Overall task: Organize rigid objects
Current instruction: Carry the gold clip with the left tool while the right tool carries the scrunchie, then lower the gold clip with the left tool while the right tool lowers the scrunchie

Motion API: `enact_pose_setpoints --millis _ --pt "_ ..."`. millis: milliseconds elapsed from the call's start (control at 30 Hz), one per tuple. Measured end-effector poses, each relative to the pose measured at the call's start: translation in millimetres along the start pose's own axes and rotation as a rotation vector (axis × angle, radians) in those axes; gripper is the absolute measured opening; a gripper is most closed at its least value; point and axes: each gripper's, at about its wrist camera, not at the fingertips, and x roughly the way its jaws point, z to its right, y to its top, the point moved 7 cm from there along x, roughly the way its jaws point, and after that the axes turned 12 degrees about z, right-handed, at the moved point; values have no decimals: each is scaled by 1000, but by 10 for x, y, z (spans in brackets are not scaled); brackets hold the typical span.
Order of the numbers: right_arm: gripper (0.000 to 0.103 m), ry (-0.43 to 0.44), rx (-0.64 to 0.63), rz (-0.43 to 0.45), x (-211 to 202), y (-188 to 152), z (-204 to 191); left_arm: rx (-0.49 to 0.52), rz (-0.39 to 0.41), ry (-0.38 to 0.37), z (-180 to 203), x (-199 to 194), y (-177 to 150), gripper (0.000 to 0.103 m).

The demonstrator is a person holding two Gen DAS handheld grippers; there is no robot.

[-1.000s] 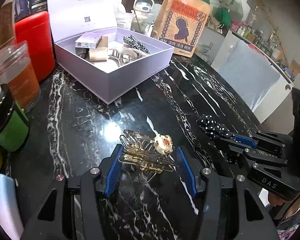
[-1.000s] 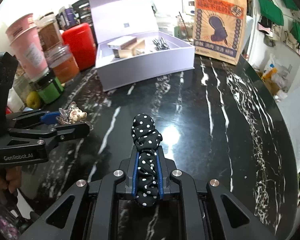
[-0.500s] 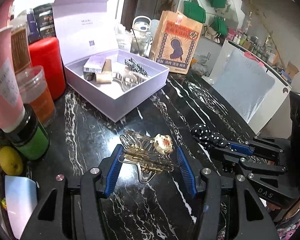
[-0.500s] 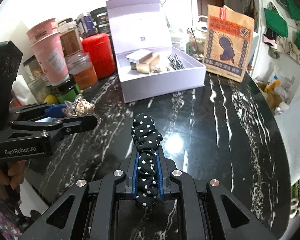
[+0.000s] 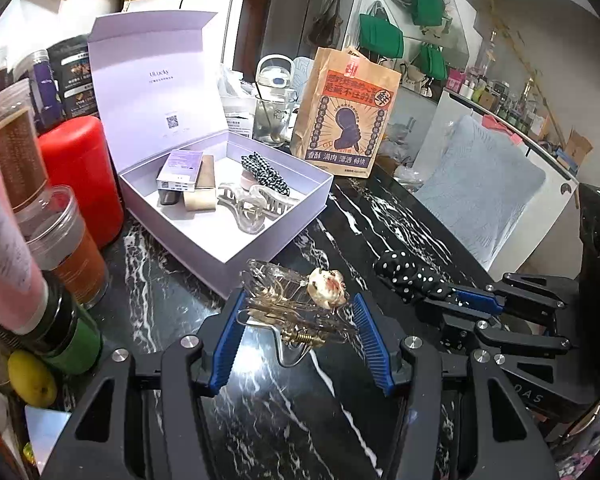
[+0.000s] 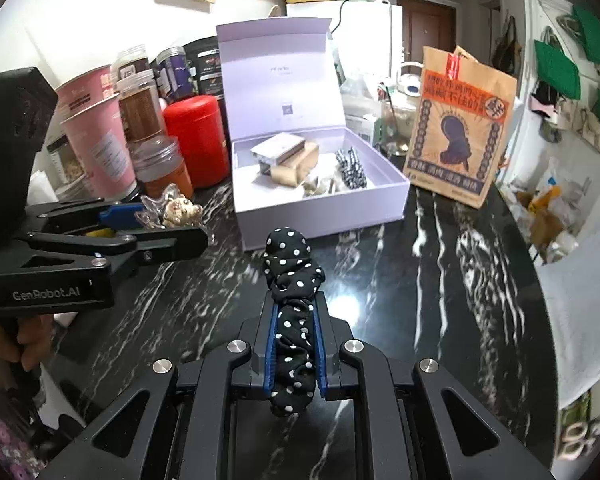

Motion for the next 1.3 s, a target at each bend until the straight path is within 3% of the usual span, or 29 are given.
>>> enact_pose_setpoints --millis 867,1300 --pt "15 15 -71 51 563 721 328 -1 28 72 -345 588 674 54" --pt "15 20 -80 113 810 1214 522 10 117 108 -493 781 1202 54"
